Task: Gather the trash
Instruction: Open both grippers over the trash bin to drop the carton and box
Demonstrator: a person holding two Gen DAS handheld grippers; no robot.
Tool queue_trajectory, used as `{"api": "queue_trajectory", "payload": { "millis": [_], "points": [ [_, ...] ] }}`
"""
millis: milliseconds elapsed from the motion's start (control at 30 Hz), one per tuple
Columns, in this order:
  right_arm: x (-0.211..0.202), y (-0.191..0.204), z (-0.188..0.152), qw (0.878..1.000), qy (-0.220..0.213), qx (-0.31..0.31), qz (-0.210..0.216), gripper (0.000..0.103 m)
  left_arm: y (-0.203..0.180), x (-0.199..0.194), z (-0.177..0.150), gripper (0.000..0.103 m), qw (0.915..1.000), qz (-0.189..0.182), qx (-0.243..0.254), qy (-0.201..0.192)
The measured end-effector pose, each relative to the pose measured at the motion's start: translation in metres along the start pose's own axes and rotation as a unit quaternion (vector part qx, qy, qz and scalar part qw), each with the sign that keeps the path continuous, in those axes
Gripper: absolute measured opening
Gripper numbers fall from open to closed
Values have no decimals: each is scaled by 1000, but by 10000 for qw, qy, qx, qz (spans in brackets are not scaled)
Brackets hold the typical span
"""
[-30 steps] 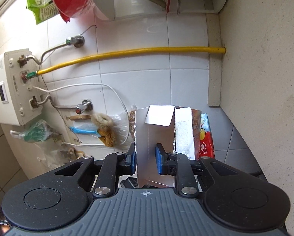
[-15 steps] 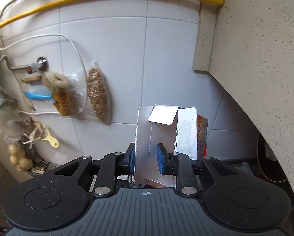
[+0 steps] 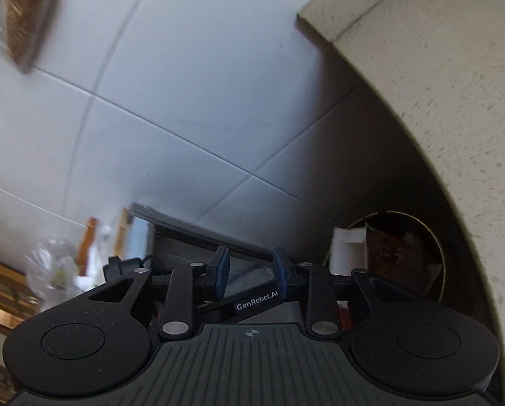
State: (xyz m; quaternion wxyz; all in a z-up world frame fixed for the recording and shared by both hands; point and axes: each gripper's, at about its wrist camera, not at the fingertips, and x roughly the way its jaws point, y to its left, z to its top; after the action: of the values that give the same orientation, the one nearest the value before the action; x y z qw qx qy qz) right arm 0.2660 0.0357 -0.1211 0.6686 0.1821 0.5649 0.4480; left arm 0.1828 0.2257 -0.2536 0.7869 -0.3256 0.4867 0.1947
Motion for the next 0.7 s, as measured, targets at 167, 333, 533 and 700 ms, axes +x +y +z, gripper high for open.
{"api": "queue_trajectory", "payload": {
  "millis": [167,333,533,700],
  "points": [
    [37,-27,-9,9993,162,288,-188,45,15,2,-13,41,9997,39,-230,21],
    [24,-10,-13,9993,-37,68,-367,56,3,-16,-1,54,9994,182,-116,-272],
    [-7,7,-15,9984,-314,-94,-455,68,-15,-31,-17,59,9931,981,497,-400],
    [-22,13,-24,9989,-364,-43,-299,69,-14,-58,-39,60,9940,839,661,-240]
  ]
}}
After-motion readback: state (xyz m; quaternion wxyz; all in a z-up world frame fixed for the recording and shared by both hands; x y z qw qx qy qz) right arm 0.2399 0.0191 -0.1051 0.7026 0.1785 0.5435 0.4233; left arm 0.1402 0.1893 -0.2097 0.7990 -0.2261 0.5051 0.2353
